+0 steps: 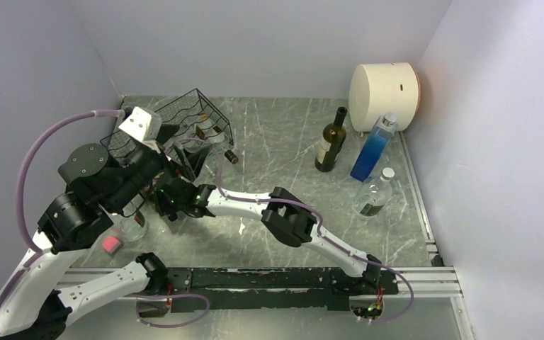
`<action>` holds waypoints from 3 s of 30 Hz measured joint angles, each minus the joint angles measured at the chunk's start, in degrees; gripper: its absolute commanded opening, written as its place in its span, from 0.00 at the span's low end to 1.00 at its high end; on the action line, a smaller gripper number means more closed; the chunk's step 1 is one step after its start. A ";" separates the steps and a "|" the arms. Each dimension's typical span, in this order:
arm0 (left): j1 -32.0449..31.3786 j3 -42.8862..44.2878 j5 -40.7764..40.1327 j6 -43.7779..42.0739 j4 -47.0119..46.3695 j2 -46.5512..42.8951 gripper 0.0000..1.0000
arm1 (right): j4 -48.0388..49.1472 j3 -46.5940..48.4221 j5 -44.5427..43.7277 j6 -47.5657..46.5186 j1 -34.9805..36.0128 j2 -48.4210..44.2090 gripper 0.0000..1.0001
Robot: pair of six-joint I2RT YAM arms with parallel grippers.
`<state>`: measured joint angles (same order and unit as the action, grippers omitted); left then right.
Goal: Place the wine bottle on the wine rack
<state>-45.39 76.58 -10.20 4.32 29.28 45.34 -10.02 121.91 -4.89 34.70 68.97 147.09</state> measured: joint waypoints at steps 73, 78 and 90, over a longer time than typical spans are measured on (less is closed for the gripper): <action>0.00 -1.05 -3.76 1.92 -1.07 -3.58 0.98 | 1.09 -49.48 -15.54 -14.34 -20.68 -63.34 0.69; 0.00 -3.32 -3.76 1.92 -2.91 -3.61 0.97 | -6.73 -44.98 -20.17 -18.40 -26.77 -68.13 0.71; 0.02 -12.98 -3.69 5.51 -9.44 -1.60 0.98 | -16.33 -35.32 -28.94 -24.50 -37.77 -68.52 0.75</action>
<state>-45.36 63.59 -13.89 9.82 19.84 43.75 -26.35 86.59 -33.82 10.20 31.20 78.56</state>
